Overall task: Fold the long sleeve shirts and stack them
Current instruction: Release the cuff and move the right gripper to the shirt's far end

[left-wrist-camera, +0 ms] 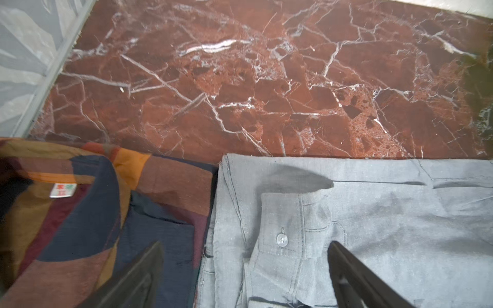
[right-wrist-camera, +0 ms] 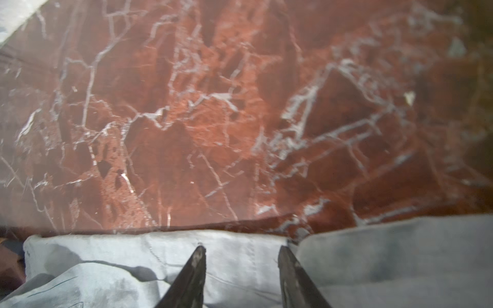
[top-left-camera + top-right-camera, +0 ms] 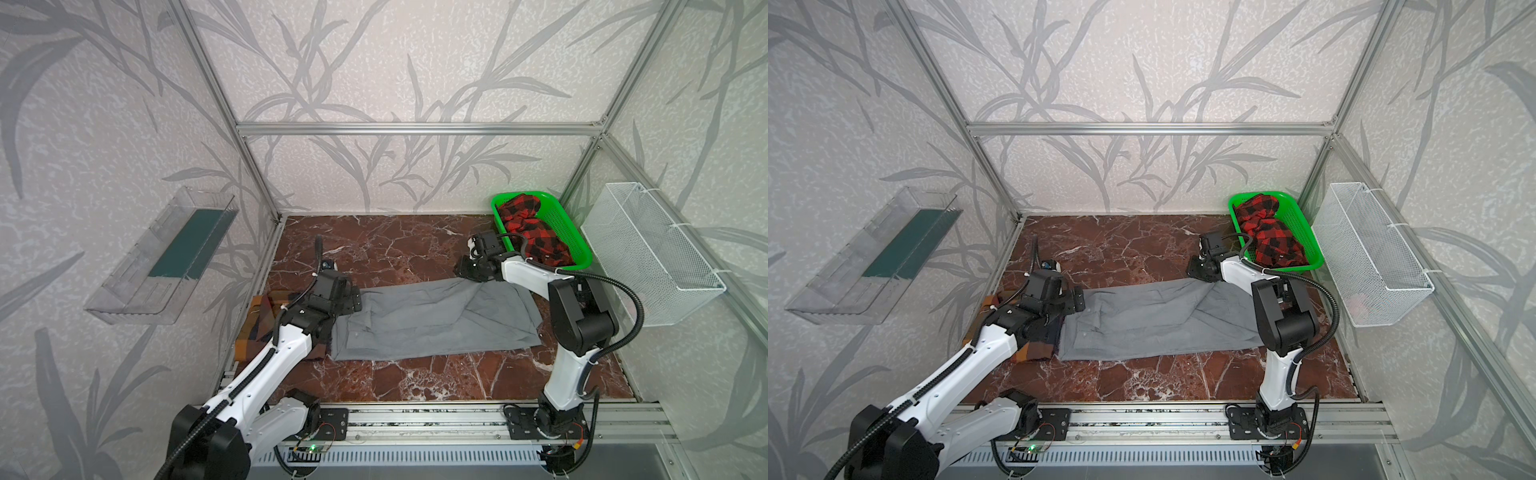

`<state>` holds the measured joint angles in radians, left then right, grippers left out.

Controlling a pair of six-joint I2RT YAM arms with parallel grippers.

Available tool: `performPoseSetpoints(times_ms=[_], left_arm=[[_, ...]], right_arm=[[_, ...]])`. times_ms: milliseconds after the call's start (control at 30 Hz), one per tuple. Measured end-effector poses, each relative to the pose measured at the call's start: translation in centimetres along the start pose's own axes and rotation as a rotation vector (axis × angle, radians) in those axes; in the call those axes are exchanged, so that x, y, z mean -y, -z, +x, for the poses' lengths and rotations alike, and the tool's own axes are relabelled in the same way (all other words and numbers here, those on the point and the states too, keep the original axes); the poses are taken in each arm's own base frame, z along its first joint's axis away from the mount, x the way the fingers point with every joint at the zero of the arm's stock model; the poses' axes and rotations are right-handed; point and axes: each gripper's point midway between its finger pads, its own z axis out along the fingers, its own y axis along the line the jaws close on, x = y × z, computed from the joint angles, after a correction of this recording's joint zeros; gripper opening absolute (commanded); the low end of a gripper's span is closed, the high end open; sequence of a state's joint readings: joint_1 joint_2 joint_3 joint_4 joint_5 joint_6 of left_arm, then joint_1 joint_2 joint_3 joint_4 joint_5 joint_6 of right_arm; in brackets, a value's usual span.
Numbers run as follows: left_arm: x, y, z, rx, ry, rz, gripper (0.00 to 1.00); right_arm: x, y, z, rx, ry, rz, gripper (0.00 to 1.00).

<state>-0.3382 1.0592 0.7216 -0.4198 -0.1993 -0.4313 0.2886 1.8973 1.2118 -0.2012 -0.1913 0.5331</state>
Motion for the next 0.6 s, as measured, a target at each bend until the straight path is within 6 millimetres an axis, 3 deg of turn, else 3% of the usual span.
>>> performPoseSetpoints(times_ms=[200, 400, 600], left_arm=[[0.1, -0.5, 0.4, -0.025, 0.057, -0.002, 0.95], [0.7, -1.5, 1.3, -0.056, 0.134, 0.013, 0.97], [0.6, -2.9, 2.9, -0.104, 0.168, -0.007, 0.97]], right_arm=[[4.3, 0.5, 3.1, -0.012, -0.076, 0.062, 0.43], [5.4, 2.1, 5.5, 0.009, -0.101, 0.062, 0.44], [5.3, 3.8, 6.0, 0.043, -0.107, 0.034, 0.48]])
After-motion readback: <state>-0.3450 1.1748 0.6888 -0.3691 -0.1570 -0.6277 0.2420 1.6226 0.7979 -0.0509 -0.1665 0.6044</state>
